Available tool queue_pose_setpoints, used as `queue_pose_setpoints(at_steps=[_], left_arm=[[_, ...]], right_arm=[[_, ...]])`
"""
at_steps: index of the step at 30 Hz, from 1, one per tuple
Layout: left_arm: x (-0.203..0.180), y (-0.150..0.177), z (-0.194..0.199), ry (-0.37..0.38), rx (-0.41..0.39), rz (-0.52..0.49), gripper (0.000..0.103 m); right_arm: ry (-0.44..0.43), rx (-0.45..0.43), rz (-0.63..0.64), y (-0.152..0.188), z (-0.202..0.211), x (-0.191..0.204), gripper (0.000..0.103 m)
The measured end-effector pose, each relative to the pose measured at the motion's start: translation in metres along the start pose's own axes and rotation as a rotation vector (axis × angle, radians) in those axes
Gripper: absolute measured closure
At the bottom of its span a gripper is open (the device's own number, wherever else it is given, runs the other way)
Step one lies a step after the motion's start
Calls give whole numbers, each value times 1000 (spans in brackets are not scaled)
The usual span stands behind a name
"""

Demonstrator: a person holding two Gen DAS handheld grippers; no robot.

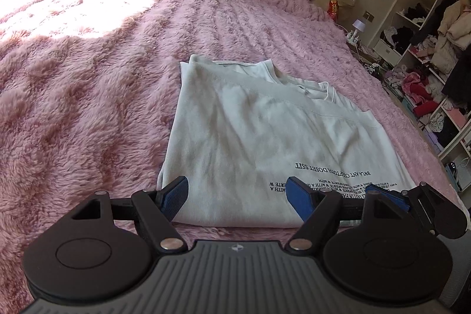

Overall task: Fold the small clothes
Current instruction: 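Grasp the folded sweatshirt edge with the left gripper while the right gripper grasps it too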

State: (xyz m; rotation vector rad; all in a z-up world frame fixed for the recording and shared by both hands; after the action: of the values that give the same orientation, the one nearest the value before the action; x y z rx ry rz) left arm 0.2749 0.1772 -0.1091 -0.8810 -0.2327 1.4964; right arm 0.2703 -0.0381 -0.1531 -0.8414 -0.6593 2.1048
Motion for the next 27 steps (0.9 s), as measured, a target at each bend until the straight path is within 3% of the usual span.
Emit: queue_pose_setpoints(at_steps=[7, 12, 15, 24, 27], left_arm=[[70, -33, -23, 154, -45, 262, 15], [105, -52, -69, 200, 30, 368, 15], [119, -61, -95, 262, 43, 447, 15], [119, -110, -163, 428, 96, 500, 15], [115, -121, -187, 439, 107, 524, 15]], right_arm=[[31, -121, 303, -11, -9, 60, 23], [72, -147, 426, -15, -29, 90, 23], [88, -174, 462, -19, -38, 104, 23], [130, -235, 457, -54, -70, 117, 23], [140, -242, 438, -63, -85, 119, 23]])
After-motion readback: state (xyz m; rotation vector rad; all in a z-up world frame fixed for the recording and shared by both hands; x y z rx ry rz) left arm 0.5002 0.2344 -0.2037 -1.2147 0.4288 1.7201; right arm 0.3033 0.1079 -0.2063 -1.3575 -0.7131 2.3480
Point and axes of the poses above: each gripper's, at about its wrist camera, not at the fingertips, and z roughly against the way its jaws point, x to its left, y to its underside, the point moved 2 cm from there along -z, roughly the way its jaws point, and after that the axes turned 2 degrees about x, right-handed, at the moved point
